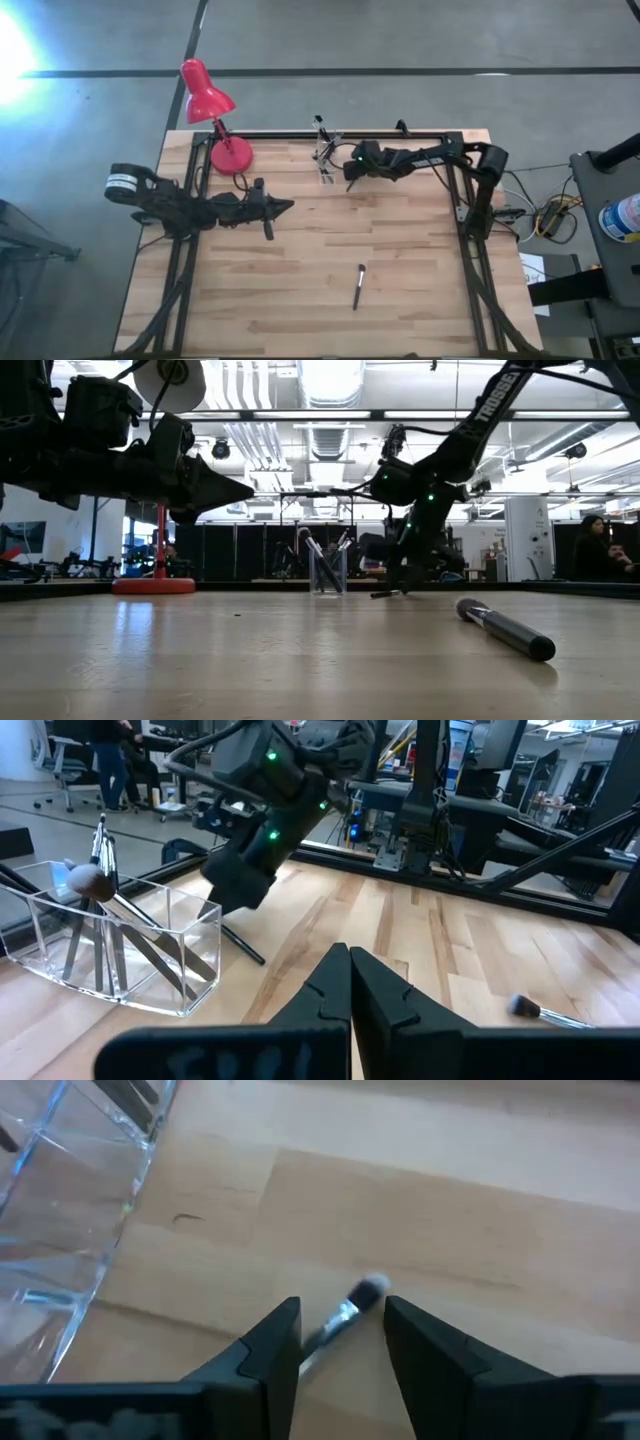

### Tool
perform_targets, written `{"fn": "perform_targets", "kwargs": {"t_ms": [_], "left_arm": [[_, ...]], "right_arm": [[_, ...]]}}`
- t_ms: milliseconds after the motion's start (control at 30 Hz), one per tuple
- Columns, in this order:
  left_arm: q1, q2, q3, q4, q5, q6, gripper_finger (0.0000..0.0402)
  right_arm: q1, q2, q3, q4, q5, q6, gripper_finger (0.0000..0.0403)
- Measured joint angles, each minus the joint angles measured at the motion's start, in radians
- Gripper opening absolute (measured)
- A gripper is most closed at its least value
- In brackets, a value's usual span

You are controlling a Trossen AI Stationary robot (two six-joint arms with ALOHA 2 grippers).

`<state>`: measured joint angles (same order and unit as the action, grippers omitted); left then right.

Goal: Put items in baskets/containers
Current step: Put the black eyeshadow brush into the transparent organizer

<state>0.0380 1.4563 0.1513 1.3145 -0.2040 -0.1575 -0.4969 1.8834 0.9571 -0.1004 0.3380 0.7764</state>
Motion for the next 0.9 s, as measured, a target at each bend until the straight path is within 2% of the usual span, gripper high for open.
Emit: {"fn": "perform_targets", "kwargs": {"t_ms": [200, 500, 900], "left_arm": [[0.000, 0.000, 0.000, 0.000, 0.000, 0.000, 0.0000], [0.000, 0.000, 0.000, -0.004, 0.000, 0.000, 0.0000], [0.000, 0.000, 0.000, -0.007, 0.001, 0.000, 0.0000]], "right_arm": [[0.002, 0.033, 0.050, -0.001, 0.007, -0.059, 0.0109], [0.008, 0.025, 0.050, -0.001, -0.038, -0.162, 0.0045], [0.023, -0.012, 0.047, -0.033, -0.086, -0.332, 0.0019]]}}
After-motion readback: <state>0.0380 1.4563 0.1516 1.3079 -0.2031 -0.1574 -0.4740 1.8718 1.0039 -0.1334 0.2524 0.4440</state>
